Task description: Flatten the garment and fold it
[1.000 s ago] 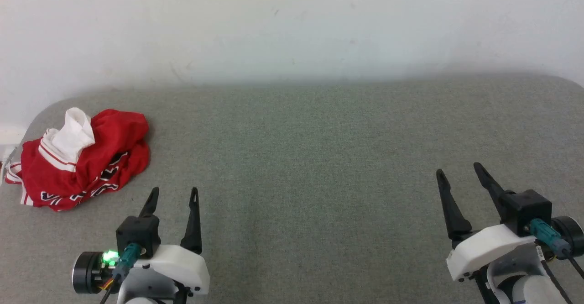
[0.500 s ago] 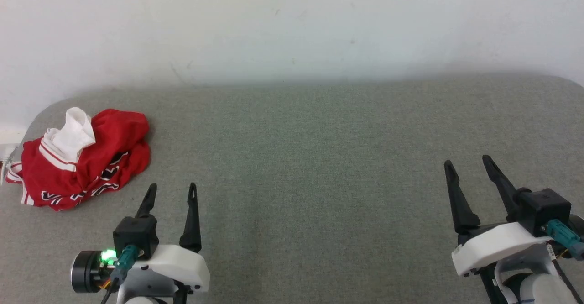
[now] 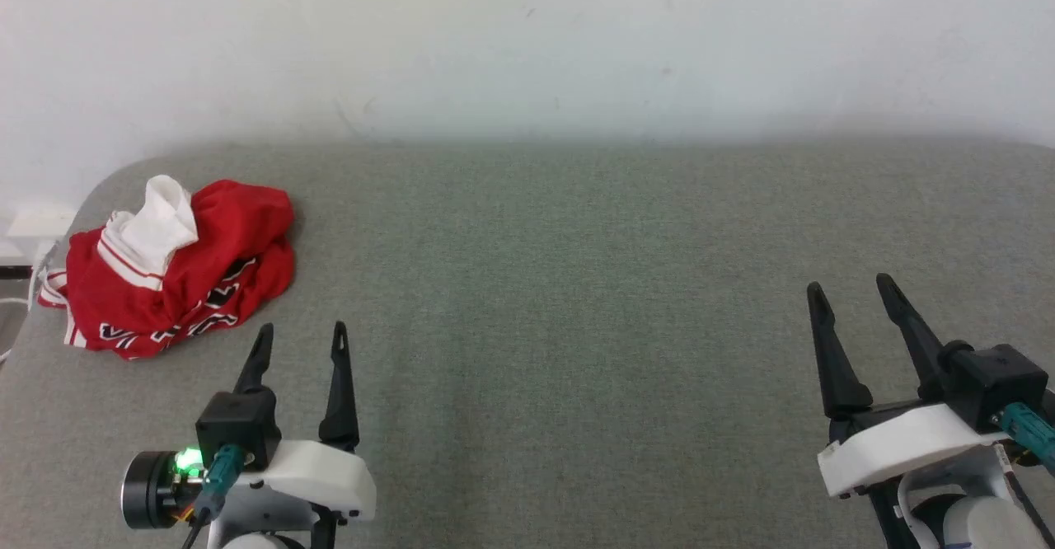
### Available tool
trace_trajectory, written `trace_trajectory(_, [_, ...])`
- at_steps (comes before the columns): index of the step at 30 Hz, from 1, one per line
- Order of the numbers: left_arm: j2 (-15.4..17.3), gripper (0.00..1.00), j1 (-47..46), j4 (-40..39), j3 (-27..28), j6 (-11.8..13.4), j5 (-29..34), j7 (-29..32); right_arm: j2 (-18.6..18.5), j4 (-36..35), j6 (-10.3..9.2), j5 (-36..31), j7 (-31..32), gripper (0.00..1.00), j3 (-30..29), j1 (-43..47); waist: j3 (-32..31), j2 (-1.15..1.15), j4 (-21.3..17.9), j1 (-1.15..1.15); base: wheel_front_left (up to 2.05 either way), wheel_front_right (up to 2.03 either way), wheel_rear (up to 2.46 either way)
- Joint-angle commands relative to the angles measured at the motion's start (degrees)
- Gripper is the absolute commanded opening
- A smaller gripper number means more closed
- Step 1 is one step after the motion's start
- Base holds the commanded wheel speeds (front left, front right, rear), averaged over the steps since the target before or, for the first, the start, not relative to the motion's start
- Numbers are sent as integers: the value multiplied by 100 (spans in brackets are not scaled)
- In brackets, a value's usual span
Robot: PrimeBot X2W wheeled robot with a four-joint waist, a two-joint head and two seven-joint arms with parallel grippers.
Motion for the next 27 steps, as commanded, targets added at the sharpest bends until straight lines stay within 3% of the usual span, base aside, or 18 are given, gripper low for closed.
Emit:
trace_trajectory(1, [-11, 100, -81, -49, -7, 53, -20, -68, 9, -50, -2, 61, -60, 100, 13, 82, 19, 0, 62, 0, 0, 0, 0])
trace_trajectory(27, [-18, 100, -88, -147, 58, 385, -132, -380, 16, -237, -3, 274, -371, 100, 92, 167, 107, 0, 1114, 0, 0, 0, 0])
